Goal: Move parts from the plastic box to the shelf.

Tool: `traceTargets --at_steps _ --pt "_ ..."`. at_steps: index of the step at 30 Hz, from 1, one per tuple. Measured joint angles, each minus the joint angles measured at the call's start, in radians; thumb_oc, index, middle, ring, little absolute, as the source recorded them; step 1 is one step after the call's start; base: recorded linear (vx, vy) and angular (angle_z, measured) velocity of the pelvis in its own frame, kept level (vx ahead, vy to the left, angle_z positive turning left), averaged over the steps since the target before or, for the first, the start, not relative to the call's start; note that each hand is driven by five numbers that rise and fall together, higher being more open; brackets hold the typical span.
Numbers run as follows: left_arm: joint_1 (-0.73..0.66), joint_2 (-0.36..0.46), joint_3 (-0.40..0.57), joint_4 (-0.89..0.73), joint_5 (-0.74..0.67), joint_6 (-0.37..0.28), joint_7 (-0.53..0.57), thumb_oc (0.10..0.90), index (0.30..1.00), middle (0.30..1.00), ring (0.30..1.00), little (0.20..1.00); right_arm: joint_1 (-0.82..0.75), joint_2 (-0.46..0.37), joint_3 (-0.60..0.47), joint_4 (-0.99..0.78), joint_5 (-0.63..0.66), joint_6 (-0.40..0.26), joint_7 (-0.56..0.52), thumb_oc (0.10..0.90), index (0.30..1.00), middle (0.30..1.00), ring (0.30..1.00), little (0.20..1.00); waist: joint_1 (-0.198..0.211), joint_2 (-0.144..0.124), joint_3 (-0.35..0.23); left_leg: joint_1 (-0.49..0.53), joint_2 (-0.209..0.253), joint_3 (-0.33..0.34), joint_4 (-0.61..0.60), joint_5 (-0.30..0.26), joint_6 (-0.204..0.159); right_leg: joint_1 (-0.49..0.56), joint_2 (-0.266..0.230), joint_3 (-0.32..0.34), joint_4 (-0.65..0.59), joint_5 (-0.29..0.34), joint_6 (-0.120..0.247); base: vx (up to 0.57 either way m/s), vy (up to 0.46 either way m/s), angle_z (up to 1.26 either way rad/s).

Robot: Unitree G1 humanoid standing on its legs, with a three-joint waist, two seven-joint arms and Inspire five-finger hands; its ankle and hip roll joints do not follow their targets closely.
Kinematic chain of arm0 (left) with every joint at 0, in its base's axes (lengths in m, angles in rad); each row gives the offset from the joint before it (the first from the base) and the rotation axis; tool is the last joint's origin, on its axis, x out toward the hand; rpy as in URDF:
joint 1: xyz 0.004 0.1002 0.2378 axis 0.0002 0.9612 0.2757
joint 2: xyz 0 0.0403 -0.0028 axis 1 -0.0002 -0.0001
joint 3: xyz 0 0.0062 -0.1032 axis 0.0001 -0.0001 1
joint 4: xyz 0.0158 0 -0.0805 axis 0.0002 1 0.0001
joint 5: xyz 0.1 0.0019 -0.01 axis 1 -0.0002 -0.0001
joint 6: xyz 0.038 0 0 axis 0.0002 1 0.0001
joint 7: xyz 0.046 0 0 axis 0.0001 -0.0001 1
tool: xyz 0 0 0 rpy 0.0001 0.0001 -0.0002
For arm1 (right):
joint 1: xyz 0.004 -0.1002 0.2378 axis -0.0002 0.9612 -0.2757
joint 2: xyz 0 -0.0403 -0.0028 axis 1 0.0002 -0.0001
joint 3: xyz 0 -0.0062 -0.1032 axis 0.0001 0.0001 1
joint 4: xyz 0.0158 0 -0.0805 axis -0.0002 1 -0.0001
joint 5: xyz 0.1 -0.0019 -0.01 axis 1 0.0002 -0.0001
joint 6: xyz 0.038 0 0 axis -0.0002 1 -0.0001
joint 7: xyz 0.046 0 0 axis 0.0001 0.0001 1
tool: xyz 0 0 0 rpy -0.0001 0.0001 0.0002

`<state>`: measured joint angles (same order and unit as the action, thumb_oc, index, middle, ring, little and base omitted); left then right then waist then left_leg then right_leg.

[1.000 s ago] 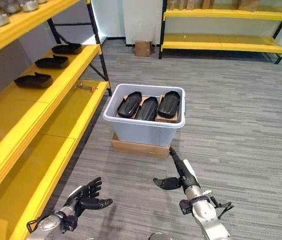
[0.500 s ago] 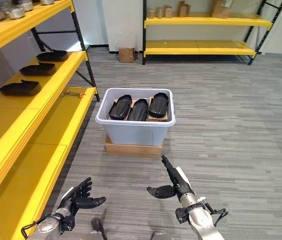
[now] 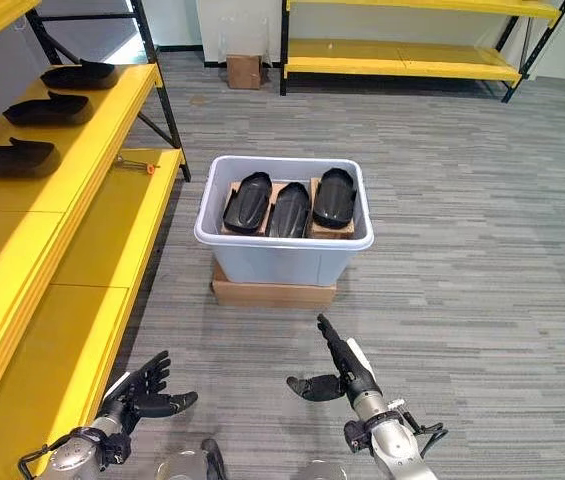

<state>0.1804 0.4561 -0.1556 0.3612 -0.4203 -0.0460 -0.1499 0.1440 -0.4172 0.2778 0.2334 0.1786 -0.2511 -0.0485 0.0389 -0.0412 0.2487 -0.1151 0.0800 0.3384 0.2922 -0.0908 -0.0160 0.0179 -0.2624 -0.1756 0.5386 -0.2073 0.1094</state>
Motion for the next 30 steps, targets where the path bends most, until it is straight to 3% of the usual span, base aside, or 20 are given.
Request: traceTargets --at_steps 1,3,4,5,7,8,9,10,12,13,14,15,17,18,22,23,25,26,27,30 --pt "0.001 0.004 -0.006 -0.008 -0.003 -0.004 -0.008 0.900 1.000 1.000 1.000 1.000 -0.027 0.004 0.001 0.017 0.000 0.002 -0.012 0.900 1.000 1.000 1.000 1.000 0.002 -0.005 -0.002 0.034 -0.023 0.038 -0.070 0.041 0.070 -0.027 -0.026 0.029 0.060 -0.024 0.084 0.22 0.083 -0.16" --pt "0.000 0.012 -0.004 -0.009 -0.006 -0.005 -0.010 0.900 1.000 1.000 1.000 1.000 -0.037 0.013 0.005 0.002 -0.001 -0.003 -0.015 0.900 1.000 1.000 1.000 1.000 0.002 -0.003 -0.003 0.056 -0.033 0.047 -0.083 0.032 0.087 -0.050 0.010 0.036 0.179 -0.044 0.125 0.23 0.095 -0.15" --pt "-0.005 0.035 -0.007 -0.010 -0.007 -0.005 -0.014 0.900 1.000 1.000 1.000 1.000 -0.038 0.019 0.007 -0.006 -0.001 -0.007 -0.019 0.900 1.000 1.000 1.000 1.000 0.013 -0.028 -0.019 0.068 -0.050 0.053 -0.098 0.031 0.090 -0.088 0.060 0.056 0.338 -0.007 0.171 0.15 0.068 -0.11" --pt "-0.009 0.043 -0.007 -0.010 -0.006 -0.006 -0.015 0.900 1.000 1.000 1.000 1.000 -0.040 0.020 0.006 -0.008 0.000 -0.008 -0.026 0.900 1.000 1.000 1.000 1.000 0.026 -0.043 -0.030 0.067 -0.060 0.062 -0.099 0.031 0.090 -0.095 0.081 0.039 0.328 0.047 0.145 0.17 0.095 -0.21" --pt "-0.007 0.038 -0.009 -0.006 -0.006 -0.006 -0.015 0.900 1.000 1.000 1.000 1.000 -0.068 0.022 0.002 0.002 0.000 -0.007 -0.049 0.900 1.000 1.000 1.000 1.000 0.026 -0.016 -0.032 0.043 -0.034 0.065 -0.044 0.016 0.111 -0.103 0.100 0.024 0.309 0.122 0.141 0.14 0.045 -0.26" --pt "0.003 0.038 -0.019 -0.010 -0.006 -0.007 -0.014 0.900 1.000 1.000 1.000 1.000 -0.059 0.024 0.000 -0.001 0.000 -0.009 -0.059 0.900 1.000 1.000 1.000 1.000 0.022 -0.016 -0.041 0.037 -0.066 0.043 -0.062 -0.013 0.128 -0.118 0.086 0.030 0.344 0.164 0.156 0.17 -0.026 -0.37" --pt "0.024 0.032 -0.022 -0.015 -0.006 -0.008 -0.017 0.900 1.000 1.000 1.000 1.000 -0.056 0.015 0.000 -0.005 -0.001 -0.014 -0.058 0.900 1.000 1.000 1.000 1.000 0.021 -0.007 -0.048 0.094 -0.093 0.023 -0.163 0.017 0.132 -0.148 0.074 0.045 0.411 0.195 0.170 0.18 -0.048 -0.34" --pt "0.028 0.030 -0.026 -0.009 -0.006 -0.004 -0.011 0.900 1.000 1.000 1.000 1.000 -0.051 0.017 0.002 -0.007 -0.001 -0.013 -0.059 0.900 1.000 1.000 1.000 1.000 0.013 -0.011 -0.052 0.110 -0.101 0.025 -0.173 0.017 0.137 -0.170 0.069 0.055 0.447 0.179 0.166 0.25 -0.097 -0.49" --pt "0.034 0.031 -0.029 -0.012 -0.007 -0.004 -0.009 0.900 1.000 1.000 1.000 1.000 -0.043 0.012 0.002 -0.032 -0.001 -0.013 -0.054 0.900 1.000 1.000 1.000 1.000 0.004 0.014 -0.044 0.138 -0.095 0.054 -0.199 0.010 0.143 -0.243 0.057 0.005 0.416 0.067 0.124 0.26 -0.165 -0.40" --pt "0.028 0.028 -0.031 -0.012 -0.007 -0.003 -0.007 0.900 1.000 1.000 1.000 1.000 -0.043 0.004 0.001 -0.047 -0.001 -0.015 -0.044 0.900 1.000 1.000 1.000 1.000 -0.027 0.038 -0.032 0.157 -0.088 0.064 -0.216 0.019 0.126 -0.256 0.031 -0.109 0.227 0.003 0.040 0.28 -0.223 -0.30" --pt "0.014 0.028 -0.031 -0.011 -0.008 -0.003 -0.006 0.900 1.000 1.000 1.000 1.000 -0.043 0.004 0.001 -0.047 -0.001 -0.015 -0.039 0.900 1.000 1.000 1.000 1.000 -0.040 0.046 -0.027 0.170 -0.086 0.076 -0.219 0.016 0.121 -0.265 0.022 -0.159 0.036 0.014 0.031 0.25 -0.190 -0.18" --pt "-0.011 0.016 -0.034 0.001 -0.008 -0.001 0.007 0.900 1.000 1.000 1.000 1.000 -0.035 -0.002 0.002 -0.047 -0.001 -0.015 -0.036 0.900 1.000 1.000 1.000 1.000 -0.056 0.050 -0.024 0.176 -0.087 0.068 -0.208 -0.009 0.122 -0.298 0.007 -0.167 -0.079 0.058 0.054 0.29 -0.219 -0.06" --pt "-0.052 -0.020 -0.043 0.028 -0.009 0.001 0.033 0.900 1.000 1.000 1.000 1.000 -0.024 -0.018 0.003 -0.044 -0.001 -0.015 -0.027 0.900 1.000 1.000 1.000 1.000 -0.081 0.067 -0.008 0.201 -0.094 0.045 -0.188 -0.037 0.125 -0.379 -0.044 -0.131 -0.108 0.164 0.104 0.32 -0.282 0.20" --pt "-0.074 -0.037 -0.053 0.033 -0.009 0.003 0.040 0.900 1.000 1.000 1.000 1.000 -0.023 -0.030 0.001 -0.043 -0.001 -0.017 -0.023 0.900 1.000 1.000 1.000 1.000 -0.102 0.070 0.009 0.208 -0.087 0.028 -0.161 -0.061 0.132 -0.417 -0.064 -0.094 -0.138 0.215 0.101 0.41 -0.353 0.30" --pt "-0.077 -0.050 -0.078 0.033 -0.008 0.002 0.027 0.900 1.000 1.000 1.000 1.000 0.002 -0.022 -0.008 -0.042 -0.002 -0.006 -0.019 0.900 1.000 1.000 1.000 1.000 -0.118 0.079 0.052 0.238 -0.034 -0.015 -0.068 -0.127 0.091 -0.493 -0.104 -0.005 -0.225 0.243 0.084 0.52 -0.437 0.46" --pt "-0.048 -0.045 -0.073 0.031 -0.008 0.002 0.021 0.900 1.000 1.000 1.000 1.000 0.015 -0.026 -0.003 -0.054 -0.001 -0.003 -0.022 0.900 1.000 1.000 1.000 1.000 -0.114 0.076 0.051 0.257 -0.016 -0.029 -0.060 -0.141 0.061 -0.452 -0.098 -0.030 -0.233 0.240 0.081 0.62 -0.423 0.43" --pt "-0.001 -0.015 -0.055 0.028 -0.008 0.003 0.008 0.900 1.000 1.000 1.000 1.000 0.019 -0.019 0.006 -0.066 -0.002 -0.004 -0.025 0.900 1.000 1.000 1.000 1.000 -0.104 0.020 0.042 0.299 -0.010 -0.053 -0.054 -0.162 0.008 -0.318 -0.096 -0.083 -0.220 0.217 0.090 0.39 -0.253 0.45" --pt "0.020 0.004 -0.051 0.022 -0.008 0.003 0.005 0.900 1.000 1.000 1.000 1.000 0.023 -0.011 0.008 -0.069 -0.002 -0.004 -0.025 0.900 1.000 1.000 1.000 1.000 -0.093 -0.008 0.029 0.311 -0.016 -0.056 -0.052 -0.172 -0.016 -0.260 -0.092 -0.094 -0.242 0.191 0.084 0.44 -0.258 0.24" --pt "0.038 -0.012 -0.037 0.030 -0.008 0.016 0.006 0.900 1.000 1.000 1.000 1.000 0.000 -0.026 0.002 -0.065 -0.001 0.000 -0.026 0.900 1.000 1.000 1.000 1.000 -0.078 0.012 0.029 0.328 0.020 -0.056 -0.042 -0.194 -0.054 -0.249 -0.057 -0.107 -0.251 0.298 -0.002 0.42 -0.232 0.09" --pt "0.060 -0.012 -0.039 0.007 -0.008 0.025 -0.020 0.900 1.000 1.000 1.000 1.000 -0.026 -0.050 -0.008 -0.066 -0.001 0.001 -0.029 0.900 1.000 1.000 1.000 1.000 -0.069 0.050 0.020 0.350 0.104 -0.007 -0.058 -0.151 -0.085 -0.247 0.013 -0.145 -0.188 0.241 -0.068 0.29 -0.158 0.06"
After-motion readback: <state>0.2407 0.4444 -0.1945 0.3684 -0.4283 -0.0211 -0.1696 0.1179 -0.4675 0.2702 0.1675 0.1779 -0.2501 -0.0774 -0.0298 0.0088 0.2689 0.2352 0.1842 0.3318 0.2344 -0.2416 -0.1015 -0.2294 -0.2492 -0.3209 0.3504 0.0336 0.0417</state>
